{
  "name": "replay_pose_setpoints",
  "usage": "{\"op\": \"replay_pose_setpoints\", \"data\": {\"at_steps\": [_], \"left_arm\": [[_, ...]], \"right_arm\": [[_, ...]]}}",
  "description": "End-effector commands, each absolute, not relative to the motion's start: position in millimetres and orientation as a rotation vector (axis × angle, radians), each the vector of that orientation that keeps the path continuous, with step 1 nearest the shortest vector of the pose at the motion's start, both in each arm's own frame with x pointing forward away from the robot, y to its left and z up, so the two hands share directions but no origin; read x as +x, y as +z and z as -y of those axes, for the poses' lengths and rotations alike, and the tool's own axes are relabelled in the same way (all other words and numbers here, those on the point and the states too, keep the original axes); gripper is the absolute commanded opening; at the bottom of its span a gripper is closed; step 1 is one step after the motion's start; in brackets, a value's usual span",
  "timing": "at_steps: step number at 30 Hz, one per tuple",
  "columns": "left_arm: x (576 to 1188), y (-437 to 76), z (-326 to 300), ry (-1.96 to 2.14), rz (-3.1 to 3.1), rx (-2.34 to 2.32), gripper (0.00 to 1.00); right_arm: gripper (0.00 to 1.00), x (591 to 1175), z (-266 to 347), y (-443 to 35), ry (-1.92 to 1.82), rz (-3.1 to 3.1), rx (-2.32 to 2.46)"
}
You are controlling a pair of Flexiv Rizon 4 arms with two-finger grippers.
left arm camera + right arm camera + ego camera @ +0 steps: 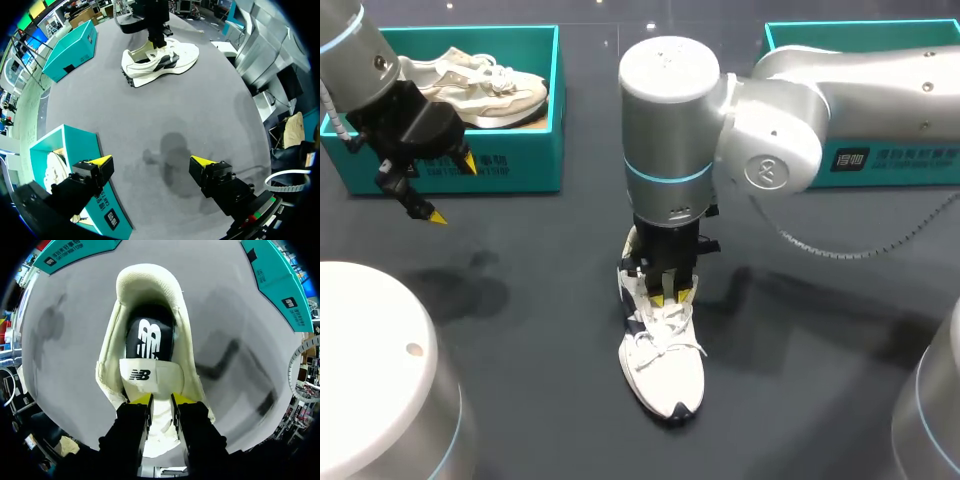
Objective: Take the shoe out of the shoebox, open the shoe tongue, remove and reinsert the insole, then place the shoe into the shoebox
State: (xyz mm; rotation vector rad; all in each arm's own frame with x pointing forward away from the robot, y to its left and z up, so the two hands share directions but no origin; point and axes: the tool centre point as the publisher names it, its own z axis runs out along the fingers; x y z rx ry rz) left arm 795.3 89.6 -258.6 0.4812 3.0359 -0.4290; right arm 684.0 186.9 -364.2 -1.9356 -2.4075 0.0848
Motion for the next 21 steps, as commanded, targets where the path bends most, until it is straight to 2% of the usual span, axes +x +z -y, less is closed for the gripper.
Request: {"op": "replay_pose_setpoints", "data": {"at_steps": [1,9,21], "left_arm": [[795,-258,-90,-0.425,-3.037,0.481,1.0],[795,-258,-90,-0.425,-3.037,0.481,1.0],[795,-258,-90,-0.425,-3.037,0.481,1.0]], "right_arm": [[0.23,686,-185,-354,0.078,2.423,-1.932],[0.25,682,-189,-331,0.119,2.518,-1.906],[0.25,699,-191,-372,0.059,2.488,-1.802]]}}
